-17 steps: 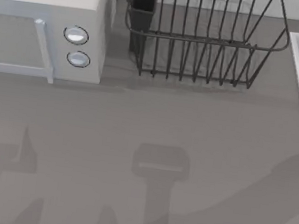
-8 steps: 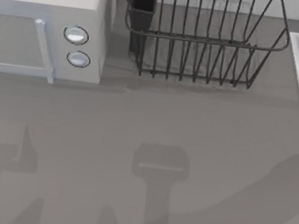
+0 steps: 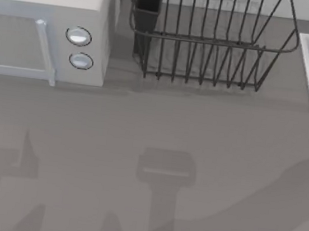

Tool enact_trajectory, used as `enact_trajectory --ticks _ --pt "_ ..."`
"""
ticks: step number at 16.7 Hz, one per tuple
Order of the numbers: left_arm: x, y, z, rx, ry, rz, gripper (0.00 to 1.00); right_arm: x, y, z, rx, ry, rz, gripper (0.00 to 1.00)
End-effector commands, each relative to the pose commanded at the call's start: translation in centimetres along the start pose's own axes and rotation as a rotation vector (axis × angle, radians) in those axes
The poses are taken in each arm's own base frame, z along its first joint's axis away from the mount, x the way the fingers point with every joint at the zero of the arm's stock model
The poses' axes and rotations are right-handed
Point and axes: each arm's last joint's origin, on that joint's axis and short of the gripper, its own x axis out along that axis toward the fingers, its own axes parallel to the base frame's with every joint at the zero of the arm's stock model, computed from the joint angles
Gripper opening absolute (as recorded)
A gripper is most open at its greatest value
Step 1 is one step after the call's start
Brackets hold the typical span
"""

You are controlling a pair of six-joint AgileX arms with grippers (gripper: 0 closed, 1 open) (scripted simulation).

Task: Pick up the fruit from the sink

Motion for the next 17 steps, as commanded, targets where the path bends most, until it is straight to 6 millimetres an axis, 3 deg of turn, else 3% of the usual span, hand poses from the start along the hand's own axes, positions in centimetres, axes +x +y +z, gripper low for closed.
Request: enact_trajectory --ticks 1,4,7,12,17 --pt "0.0 0.0 0.0 0.0 0.0 0.0 1.0 -2.8 -0.1 0.7 0.006 -0.052 0.0 0.0" --pt "0.0 0.0 0.0 0.0 0.0 0.0 1.0 -3.7 -0.3 1.3 0.006 -0.056 -0.001 0.0" --pt "0.0 0.0 0.0 0.0 0.0 0.0 1.0 -6.8 -0.7 2.6 0.006 -0.057 -0.001 0.0" --pt "0.0 0.0 0.0 0.0 0.0 0.0 1.0 -16.1 -1.0 3.4 0.007 -0.02 0.008 0.0" --pt "0.0 0.0 0.0 0.0 0.0 0.0 1.0 -25.4 -0.4 1.6 0.007 -0.031 0.005 0.0"
